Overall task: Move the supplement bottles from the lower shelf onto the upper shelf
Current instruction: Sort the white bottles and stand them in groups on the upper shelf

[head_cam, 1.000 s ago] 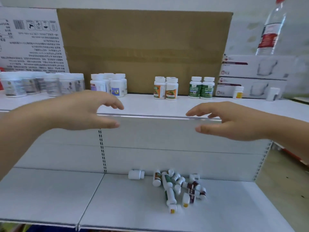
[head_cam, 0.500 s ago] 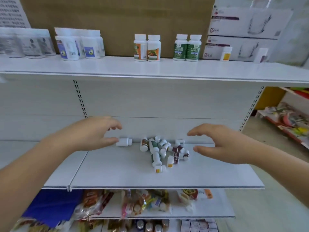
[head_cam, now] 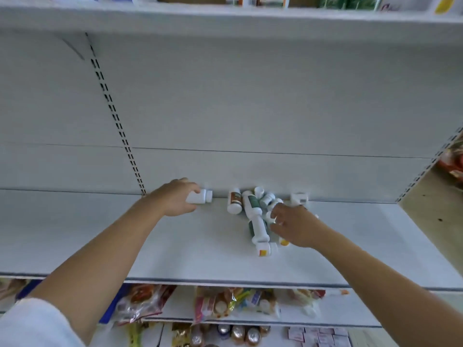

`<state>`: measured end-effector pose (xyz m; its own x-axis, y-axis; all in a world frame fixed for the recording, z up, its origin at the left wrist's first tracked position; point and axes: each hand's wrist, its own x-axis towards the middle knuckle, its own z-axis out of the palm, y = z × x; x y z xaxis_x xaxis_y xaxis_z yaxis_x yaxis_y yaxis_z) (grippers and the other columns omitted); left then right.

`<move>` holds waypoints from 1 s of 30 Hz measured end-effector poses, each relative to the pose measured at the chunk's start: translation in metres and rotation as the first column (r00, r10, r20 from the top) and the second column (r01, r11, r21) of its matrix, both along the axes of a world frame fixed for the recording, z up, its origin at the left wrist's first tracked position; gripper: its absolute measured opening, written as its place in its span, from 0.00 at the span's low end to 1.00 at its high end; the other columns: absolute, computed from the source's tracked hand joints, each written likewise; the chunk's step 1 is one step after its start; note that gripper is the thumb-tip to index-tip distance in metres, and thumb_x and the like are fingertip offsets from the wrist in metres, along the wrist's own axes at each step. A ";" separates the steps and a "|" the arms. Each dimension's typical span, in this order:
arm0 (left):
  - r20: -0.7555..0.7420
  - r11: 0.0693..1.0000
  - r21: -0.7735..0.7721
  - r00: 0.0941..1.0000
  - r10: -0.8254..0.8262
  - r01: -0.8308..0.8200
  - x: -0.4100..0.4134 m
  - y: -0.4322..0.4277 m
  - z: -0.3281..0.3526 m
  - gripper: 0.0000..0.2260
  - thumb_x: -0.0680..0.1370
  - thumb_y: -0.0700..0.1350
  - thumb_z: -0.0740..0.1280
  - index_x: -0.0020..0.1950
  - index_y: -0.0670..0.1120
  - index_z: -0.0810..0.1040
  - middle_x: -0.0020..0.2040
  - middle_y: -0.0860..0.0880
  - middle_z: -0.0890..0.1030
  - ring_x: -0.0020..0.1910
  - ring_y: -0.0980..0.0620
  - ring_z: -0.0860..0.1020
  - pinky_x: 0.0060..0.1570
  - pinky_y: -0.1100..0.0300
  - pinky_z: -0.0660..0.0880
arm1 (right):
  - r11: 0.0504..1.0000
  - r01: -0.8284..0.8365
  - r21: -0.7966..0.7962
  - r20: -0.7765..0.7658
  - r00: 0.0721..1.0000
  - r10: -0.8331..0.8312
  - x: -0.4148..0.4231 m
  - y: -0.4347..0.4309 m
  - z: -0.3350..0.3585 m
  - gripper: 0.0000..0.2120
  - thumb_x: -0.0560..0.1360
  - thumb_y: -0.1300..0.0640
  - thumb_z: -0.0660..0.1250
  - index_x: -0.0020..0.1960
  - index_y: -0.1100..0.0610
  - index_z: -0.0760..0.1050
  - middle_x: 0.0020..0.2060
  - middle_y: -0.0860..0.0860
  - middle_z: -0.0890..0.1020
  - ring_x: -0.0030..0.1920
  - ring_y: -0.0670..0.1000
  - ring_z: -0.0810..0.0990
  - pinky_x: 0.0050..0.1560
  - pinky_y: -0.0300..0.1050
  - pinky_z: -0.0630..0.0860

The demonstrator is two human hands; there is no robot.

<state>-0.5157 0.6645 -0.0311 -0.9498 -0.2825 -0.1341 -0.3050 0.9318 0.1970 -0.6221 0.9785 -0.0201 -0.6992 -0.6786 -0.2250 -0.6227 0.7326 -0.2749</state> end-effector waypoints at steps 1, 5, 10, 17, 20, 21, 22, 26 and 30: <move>0.000 1.000 0.001 1.000 0.009 -0.009 -0.009 -0.007 -0.013 0.25 0.73 0.54 0.70 0.69 0.54 0.71 0.63 0.50 0.72 0.61 0.48 0.73 0.58 0.53 0.71 | 0.999 0.010 0.036 -0.093 0.996 -0.006 -0.001 -0.011 -0.014 0.22 0.77 0.43 0.59 0.66 0.55 0.66 0.60 0.53 0.77 0.55 0.55 0.79 0.51 0.47 0.75; -0.008 0.996 -0.068 0.999 0.053 -0.053 -0.042 -0.019 -0.064 0.30 0.74 0.57 0.70 0.74 0.52 0.65 0.70 0.49 0.69 0.67 0.44 0.70 0.62 0.50 0.70 | 0.996 0.036 0.078 -0.292 0.956 -0.012 0.005 -0.048 -0.053 0.36 0.74 0.35 0.58 0.71 0.57 0.58 0.63 0.58 0.74 0.58 0.60 0.78 0.48 0.50 0.75; -0.087 0.944 -0.320 0.995 0.051 -0.076 -0.064 -0.021 -0.102 0.25 0.74 0.48 0.68 0.70 0.47 0.67 0.66 0.47 0.70 0.63 0.42 0.70 0.57 0.49 0.71 | 0.978 0.171 0.119 -0.244 0.960 -0.138 -0.003 -0.070 -0.082 0.35 0.64 0.34 0.68 0.60 0.53 0.60 0.54 0.57 0.78 0.51 0.59 0.80 0.40 0.48 0.70; -0.252 0.924 0.295 0.913 0.321 -0.243 -0.046 -0.007 -0.067 0.20 0.70 0.52 0.70 0.57 0.43 0.73 0.51 0.48 0.75 0.46 0.43 0.77 0.44 0.54 0.74 | 0.869 0.440 -0.226 0.379 0.862 -0.337 -0.015 -0.057 -0.029 0.28 0.69 0.42 0.70 0.60 0.57 0.66 0.50 0.55 0.79 0.46 0.54 0.82 0.44 0.48 0.80; -0.104 0.414 0.900 0.855 0.508 -0.136 -0.019 0.025 -0.013 0.14 0.67 0.50 0.63 0.47 0.44 0.78 0.40 0.50 0.81 0.43 0.48 0.78 0.49 0.52 0.78 | 0.649 0.669 -0.362 0.886 0.464 0.016 -0.003 -0.042 0.003 0.17 0.77 0.55 0.64 0.63 0.63 0.70 0.48 0.59 0.82 0.45 0.55 0.84 0.46 0.53 0.83; -0.026 0.191 0.978 0.860 0.510 -0.084 -0.009 0.033 0.003 0.15 0.68 0.49 0.63 0.50 0.44 0.80 0.45 0.47 0.81 0.46 0.47 0.78 0.52 0.50 0.78 | 0.575 0.743 -0.343 0.938 0.299 0.174 0.004 -0.036 0.014 0.18 0.78 0.57 0.61 0.65 0.64 0.70 0.49 0.61 0.83 0.46 0.57 0.83 0.47 0.53 0.82; 0.028 -0.010 1.000 0.869 0.493 -0.026 0.002 0.042 0.022 0.17 0.69 0.47 0.61 0.54 0.43 0.80 0.48 0.45 0.80 0.47 0.46 0.78 0.53 0.50 0.77 | 0.532 0.792 -0.300 0.939 0.148 0.309 0.013 -0.029 0.029 0.19 0.76 0.59 0.59 0.65 0.65 0.69 0.51 0.63 0.82 0.48 0.60 0.83 0.50 0.53 0.80; 0.093 -0.421 0.899 0.887 0.453 0.121 0.048 0.085 0.099 0.18 0.68 0.46 0.61 0.54 0.41 0.77 0.44 0.41 0.81 0.40 0.44 0.78 0.47 0.53 0.74 | 0.515 0.821 -0.247 0.865 -0.052 0.499 0.055 -0.011 0.091 0.21 0.69 0.56 0.63 0.60 0.64 0.71 0.51 0.64 0.79 0.45 0.60 0.82 0.48 0.51 0.76; -0.004 -0.336 0.923 0.879 0.477 0.187 0.084 0.128 0.157 0.14 0.69 0.48 0.70 0.50 0.42 0.76 0.41 0.43 0.80 0.32 0.49 0.78 0.34 0.60 0.78 | 0.509 0.786 -0.351 0.898 0.128 0.422 0.094 0.002 0.142 0.19 0.66 0.56 0.70 0.53 0.63 0.72 0.40 0.60 0.81 0.36 0.54 0.80 0.36 0.45 0.79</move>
<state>-0.4312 0.7921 0.1262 -0.9462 -0.2498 -0.2056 -0.0074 -0.6186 0.7857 -0.5279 0.9809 0.1217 -0.4862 -0.8095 -0.3291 0.6625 -0.0959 -0.7429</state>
